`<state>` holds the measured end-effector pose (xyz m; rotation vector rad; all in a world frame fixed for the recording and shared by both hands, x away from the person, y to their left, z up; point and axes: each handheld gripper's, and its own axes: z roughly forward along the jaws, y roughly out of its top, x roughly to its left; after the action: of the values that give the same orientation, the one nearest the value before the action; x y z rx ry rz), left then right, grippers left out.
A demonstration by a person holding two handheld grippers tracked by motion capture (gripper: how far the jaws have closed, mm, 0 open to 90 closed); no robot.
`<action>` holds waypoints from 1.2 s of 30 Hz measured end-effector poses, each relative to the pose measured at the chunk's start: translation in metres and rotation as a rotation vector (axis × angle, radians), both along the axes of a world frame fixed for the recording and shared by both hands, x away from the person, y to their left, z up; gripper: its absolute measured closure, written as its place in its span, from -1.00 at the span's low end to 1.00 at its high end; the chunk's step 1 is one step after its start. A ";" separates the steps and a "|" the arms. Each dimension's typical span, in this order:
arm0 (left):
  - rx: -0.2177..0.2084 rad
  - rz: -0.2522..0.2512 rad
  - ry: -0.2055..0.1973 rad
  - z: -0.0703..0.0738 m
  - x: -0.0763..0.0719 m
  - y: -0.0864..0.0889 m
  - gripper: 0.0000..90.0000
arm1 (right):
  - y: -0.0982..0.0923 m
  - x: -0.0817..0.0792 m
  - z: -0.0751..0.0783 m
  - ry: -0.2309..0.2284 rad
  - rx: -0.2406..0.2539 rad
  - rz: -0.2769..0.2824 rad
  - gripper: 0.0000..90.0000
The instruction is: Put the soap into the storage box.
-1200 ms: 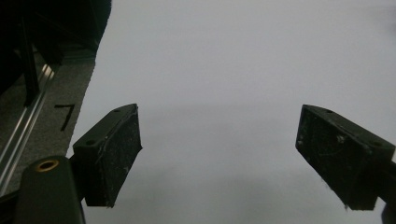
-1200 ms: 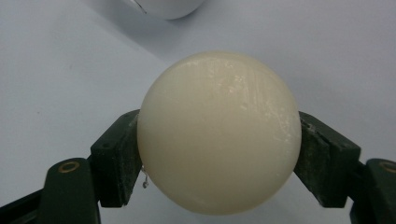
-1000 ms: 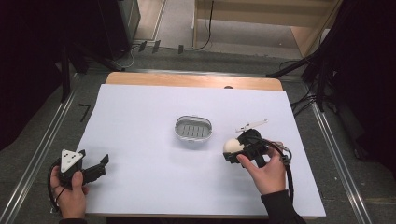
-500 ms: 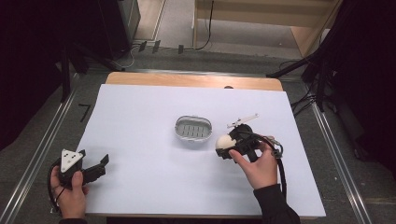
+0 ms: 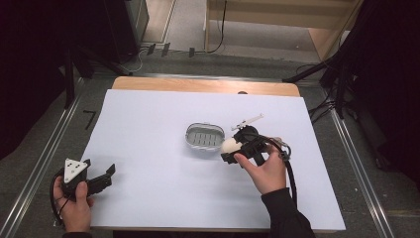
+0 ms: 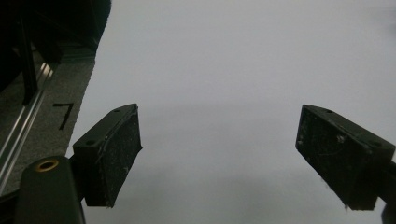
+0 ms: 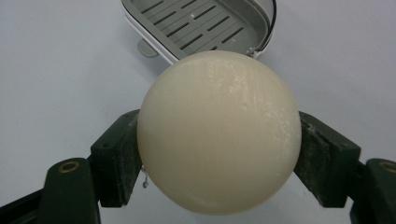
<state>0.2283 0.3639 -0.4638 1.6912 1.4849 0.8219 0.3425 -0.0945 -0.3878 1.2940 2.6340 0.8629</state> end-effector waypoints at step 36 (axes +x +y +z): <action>-0.003 0.003 0.000 0.000 0.000 0.000 -0.67 | 0.037 0.026 0.015 0.000 0.010 0.037 -0.44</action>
<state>0.2282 0.3644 -0.4636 1.6872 1.4879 0.8206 0.3681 -0.0576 -0.3725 1.2511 2.6652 0.8828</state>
